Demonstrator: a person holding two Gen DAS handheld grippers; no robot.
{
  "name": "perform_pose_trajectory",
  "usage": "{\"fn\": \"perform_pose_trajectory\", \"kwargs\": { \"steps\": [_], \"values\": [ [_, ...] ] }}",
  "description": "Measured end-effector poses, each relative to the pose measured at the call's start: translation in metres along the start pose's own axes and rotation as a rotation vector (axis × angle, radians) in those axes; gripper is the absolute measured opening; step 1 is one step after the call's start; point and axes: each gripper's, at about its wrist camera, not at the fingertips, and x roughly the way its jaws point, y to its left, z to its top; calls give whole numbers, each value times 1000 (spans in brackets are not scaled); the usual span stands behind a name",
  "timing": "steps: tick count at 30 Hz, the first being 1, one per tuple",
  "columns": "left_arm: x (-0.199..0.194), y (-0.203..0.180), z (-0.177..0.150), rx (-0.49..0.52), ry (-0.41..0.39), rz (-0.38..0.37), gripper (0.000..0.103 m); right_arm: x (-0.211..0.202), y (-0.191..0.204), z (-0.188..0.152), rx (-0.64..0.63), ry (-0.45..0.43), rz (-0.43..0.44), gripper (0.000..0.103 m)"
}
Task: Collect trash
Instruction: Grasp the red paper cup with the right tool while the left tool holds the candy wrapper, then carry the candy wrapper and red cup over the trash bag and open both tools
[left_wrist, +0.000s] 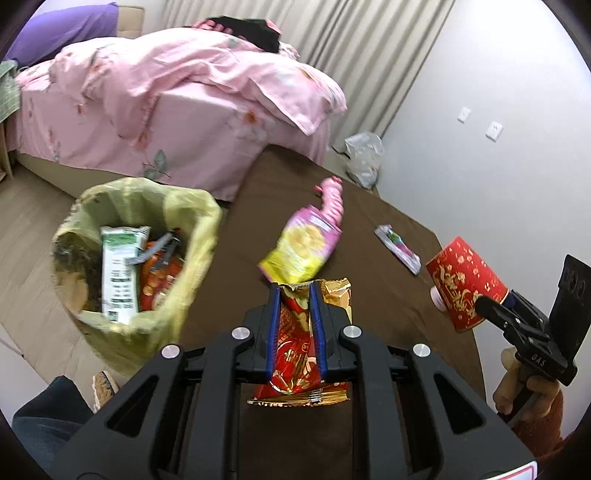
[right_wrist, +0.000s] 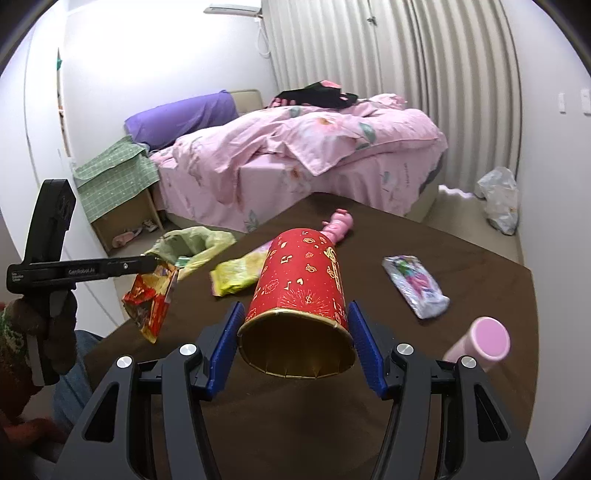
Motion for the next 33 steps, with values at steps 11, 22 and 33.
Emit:
{"fn": "perform_pose_trajectory", "kwargs": {
  "steps": [11, 22, 33],
  "values": [
    [-49, 95, 31, -113, -222, 177, 15, 59, 64, 48, -155, 32, 101, 55],
    [-14, 186, 38, -231, -198, 229, 15, 178, 128, 99, -223, 134, 282, 55],
    [21, 200, 6, -174, -46, 227, 15, 280, 168, 95, -287, 300, 324, 55]
  ]
}}
